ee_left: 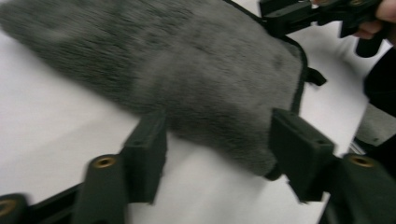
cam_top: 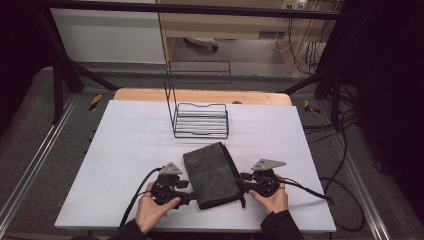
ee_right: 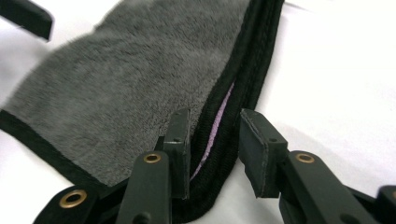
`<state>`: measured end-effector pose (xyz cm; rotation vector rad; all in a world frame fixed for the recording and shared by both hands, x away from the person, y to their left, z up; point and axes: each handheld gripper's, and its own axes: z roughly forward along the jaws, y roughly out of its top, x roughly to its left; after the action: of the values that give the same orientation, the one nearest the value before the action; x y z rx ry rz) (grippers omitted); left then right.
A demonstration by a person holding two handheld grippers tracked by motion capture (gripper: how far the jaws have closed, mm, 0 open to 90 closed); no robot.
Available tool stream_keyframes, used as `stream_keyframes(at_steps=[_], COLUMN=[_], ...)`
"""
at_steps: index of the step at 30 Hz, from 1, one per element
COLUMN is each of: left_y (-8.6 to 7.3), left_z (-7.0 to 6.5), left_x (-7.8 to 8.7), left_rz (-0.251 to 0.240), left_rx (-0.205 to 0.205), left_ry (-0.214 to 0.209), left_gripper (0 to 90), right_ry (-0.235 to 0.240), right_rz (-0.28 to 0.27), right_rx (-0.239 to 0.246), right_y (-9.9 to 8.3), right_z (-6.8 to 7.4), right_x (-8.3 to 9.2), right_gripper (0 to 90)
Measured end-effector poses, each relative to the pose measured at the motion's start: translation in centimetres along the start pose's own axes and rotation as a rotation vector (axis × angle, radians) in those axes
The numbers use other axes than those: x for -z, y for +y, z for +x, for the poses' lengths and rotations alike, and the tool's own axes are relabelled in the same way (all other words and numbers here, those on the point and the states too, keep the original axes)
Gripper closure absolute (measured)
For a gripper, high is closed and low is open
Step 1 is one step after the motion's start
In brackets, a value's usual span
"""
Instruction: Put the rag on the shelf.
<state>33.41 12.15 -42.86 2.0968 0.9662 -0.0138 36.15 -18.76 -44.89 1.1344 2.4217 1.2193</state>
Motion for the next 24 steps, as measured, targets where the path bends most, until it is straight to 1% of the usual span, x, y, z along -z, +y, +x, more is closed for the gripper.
stream_keyframes(at_steps=[2,3,5,8,11,14,17,18,21,22,23,24], left_y=[-0.2,-0.4,-0.6,-0.6,-0.6,-0.5,-0.4,-0.3,-0.3,-0.3,-0.3,-0.4], left_z=[-0.6,-0.8,-0.9,-1.1,-1.3,-1.5,-1.8,-1.8,-1.9,-1.8,-1.7,-1.6], left_x=[-0.6,-0.9,-1.3,-1.7,-2.1,-2.5,-2.8,-2.8,-2.9,-2.9,-2.9,-2.9], left_rz=[0.029,0.037,0.045,0.042,0.048,0.037,0.035,0.042,0.044,0.044,0.048,0.048], left_rx=[-0.006,0.008,0.024,0.045,0.06,0.089,0.089,0.077,0.065,0.065,0.063,0.063], left_ry=[0.008,0.003,0.005,0.017,0.014,0.005,0.018,0.023,0.042,0.04,0.034,0.031], left_gripper=[49.8,49.8,53.9,55.8,56.3,56.5,57.1,58.1,66.4,70.3,77.1,77.1], right_ry=[-0.008,-0.008,-0.012,0.002,0.005,0.002,0.003,0.003,-0.007,-0.017,-0.035,-0.035], right_rz=[0.009,0.009,0.012,0.013,0.016,0.018,0.018,0.018,0.023,0.026,0.027,0.027], right_rx=[0.002,0.002,0.004,-0.014,-0.012,-0.018,-0.023,-0.023,-0.008,0.008,0.025,0.025], right_y=[0.0,0.0,-0.1,-0.2,-0.2,-0.2,-0.2,-0.2,-0.1,0.0,0.1,0.1], right_z=[0.0,0.0,0.0,0.2,0.2,0.3,0.3,0.4,0.5,0.6,0.8,0.8], right_x=[-0.1,-0.1,-0.2,-0.3,-0.3,-0.3,-0.4,-0.4,-0.4,-0.4,-0.3,-0.3], right_gripper=[65.0,65.0,66.5,73.4,75.7,77.7,79.2,79.5,79.8,79.9,80.0,80.0])
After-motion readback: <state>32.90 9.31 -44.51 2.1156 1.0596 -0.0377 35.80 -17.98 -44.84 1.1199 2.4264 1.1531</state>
